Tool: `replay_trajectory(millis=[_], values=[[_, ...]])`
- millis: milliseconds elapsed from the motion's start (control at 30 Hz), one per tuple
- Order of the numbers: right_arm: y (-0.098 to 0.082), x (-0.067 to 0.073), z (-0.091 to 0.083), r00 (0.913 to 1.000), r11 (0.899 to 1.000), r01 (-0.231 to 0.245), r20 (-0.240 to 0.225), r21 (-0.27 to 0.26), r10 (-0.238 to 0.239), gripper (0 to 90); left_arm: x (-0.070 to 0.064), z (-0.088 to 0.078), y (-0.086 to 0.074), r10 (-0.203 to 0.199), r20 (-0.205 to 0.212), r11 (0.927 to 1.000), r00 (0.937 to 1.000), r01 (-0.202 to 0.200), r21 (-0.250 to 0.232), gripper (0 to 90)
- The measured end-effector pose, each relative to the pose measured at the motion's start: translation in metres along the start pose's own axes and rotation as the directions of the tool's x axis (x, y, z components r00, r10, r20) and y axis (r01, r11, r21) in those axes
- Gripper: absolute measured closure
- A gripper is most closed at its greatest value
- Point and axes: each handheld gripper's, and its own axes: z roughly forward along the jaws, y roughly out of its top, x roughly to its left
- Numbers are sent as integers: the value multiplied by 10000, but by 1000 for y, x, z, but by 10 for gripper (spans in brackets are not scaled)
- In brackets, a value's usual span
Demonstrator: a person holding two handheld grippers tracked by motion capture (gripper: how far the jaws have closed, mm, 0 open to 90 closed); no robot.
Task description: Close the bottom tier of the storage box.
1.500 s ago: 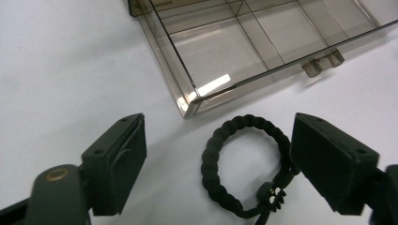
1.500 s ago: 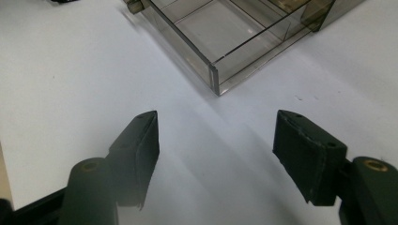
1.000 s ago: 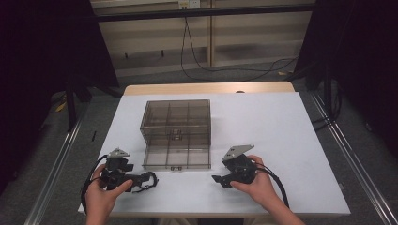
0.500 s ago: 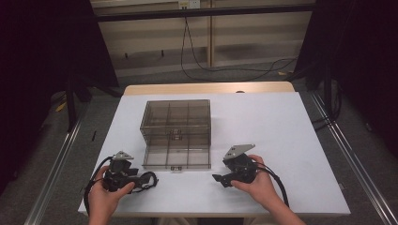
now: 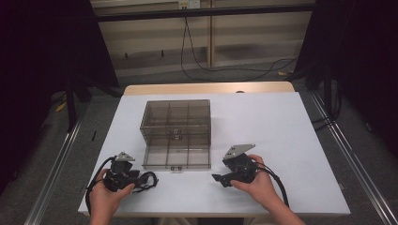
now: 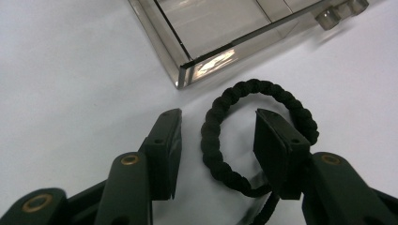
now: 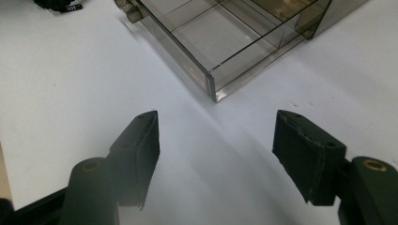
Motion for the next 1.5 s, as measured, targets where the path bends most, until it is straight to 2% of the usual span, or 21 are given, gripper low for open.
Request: replay_trajectory(millis=[33, 67, 133, 200, 267, 433, 800, 1000, 1167, 1500], values=[[0, 0, 0, 10000, 10000, 19, -5, -38, -19, 313, -2, 1, 0, 47, -174, 10000, 9998, -48, -31, 522], [0, 0, -1, 10000, 10000, -69, 4, -52, 69, 309, -3, 0, -1, 310, -397, 9995, 9987, -310, 7, 533], [1, 1, -2, 9999, 9999, -100, 65, -33, 100, 296, -5, 0, -1, 457, -628, 9990, 9970, -455, 40, 586], [1, 1, -2, 10000, 10000, -81, 20, -51, 81, 279, -4, 0, -2, 350, -778, 9993, 9964, -356, -60, 625], [2, 1, -3, 9999, 9999, -111, 89, -56, 111, 259, -3, 0, -2, 259, -748, 9996, 9969, -268, -114, 660], [2, 0, -3, 9998, 9998, -175, 87, -60, 176, 225, -2, -1, 1, 279, -859, 9994, 9959, -262, 206, 804], [4, -2, -3, 9995, 9996, -290, 92, -71, 291, 143, 1, -2, 4, 297, -802, 9988, 9963, -264, 415, 842], [4, -3, -3, 9995, 9995, -293, 124, -69, 294, 127, 2, -4, 4, -5, -701, 9982, 9975, 47, 599, 843], [4, -2, -3, 9995, 9994, -322, 72, -121, 323, 120, 4, -10, 5, -226, -735, 9992, 9970, 249, 304, 843], [4, -3, -4, 9991, 9991, -403, 116, -141, 405, 113, 5, -22, 10, -352, -457, 9994, 9983, 355, 46, 842]])
